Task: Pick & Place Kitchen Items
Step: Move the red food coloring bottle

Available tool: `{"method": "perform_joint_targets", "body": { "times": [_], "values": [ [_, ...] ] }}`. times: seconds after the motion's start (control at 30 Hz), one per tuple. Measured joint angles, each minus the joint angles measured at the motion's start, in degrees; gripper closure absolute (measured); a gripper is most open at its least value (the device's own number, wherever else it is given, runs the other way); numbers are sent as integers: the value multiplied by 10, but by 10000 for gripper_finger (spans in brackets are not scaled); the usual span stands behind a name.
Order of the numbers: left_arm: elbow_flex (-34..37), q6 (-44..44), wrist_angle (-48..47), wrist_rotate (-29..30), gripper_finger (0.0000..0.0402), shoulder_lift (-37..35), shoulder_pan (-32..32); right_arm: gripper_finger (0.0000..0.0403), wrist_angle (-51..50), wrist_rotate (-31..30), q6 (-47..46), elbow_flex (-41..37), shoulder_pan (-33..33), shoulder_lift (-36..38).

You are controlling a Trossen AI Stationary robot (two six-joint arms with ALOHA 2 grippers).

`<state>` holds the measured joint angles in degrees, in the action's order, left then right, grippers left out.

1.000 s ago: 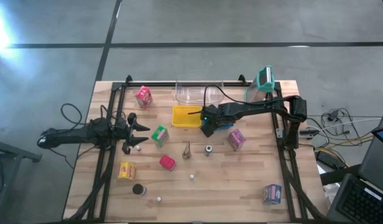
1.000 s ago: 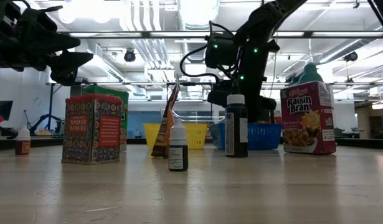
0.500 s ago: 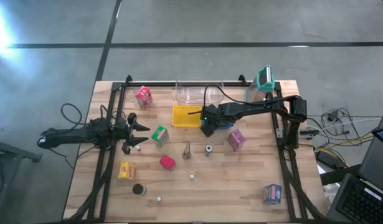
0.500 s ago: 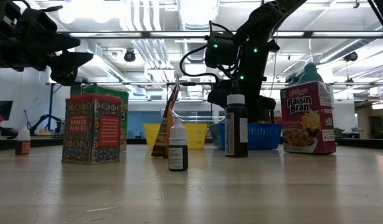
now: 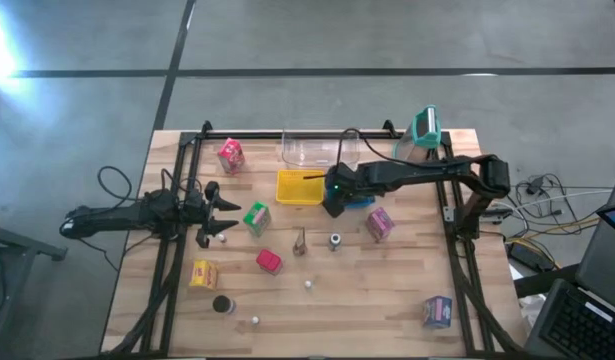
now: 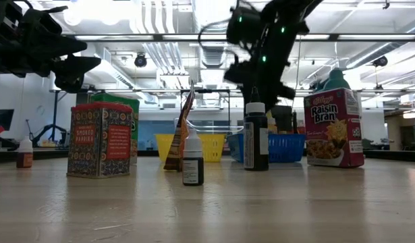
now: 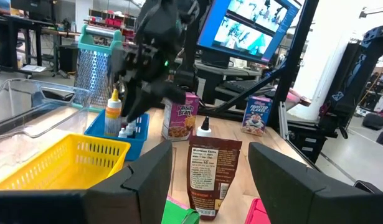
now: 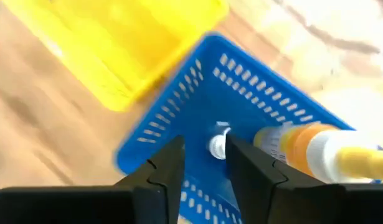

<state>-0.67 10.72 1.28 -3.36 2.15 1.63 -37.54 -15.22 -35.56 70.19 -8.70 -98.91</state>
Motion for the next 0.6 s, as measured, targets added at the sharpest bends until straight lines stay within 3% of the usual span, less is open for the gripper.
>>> {"method": "perform_joint_targets", "body": {
  "times": [0.3,0.6],
  "values": [
    [0,0,0,0,183,0,0,319,0,1,77,37,60,45],
    [0,0,0,0,183,0,0,326,-35,9,130,36,114,5]
  ]
}}
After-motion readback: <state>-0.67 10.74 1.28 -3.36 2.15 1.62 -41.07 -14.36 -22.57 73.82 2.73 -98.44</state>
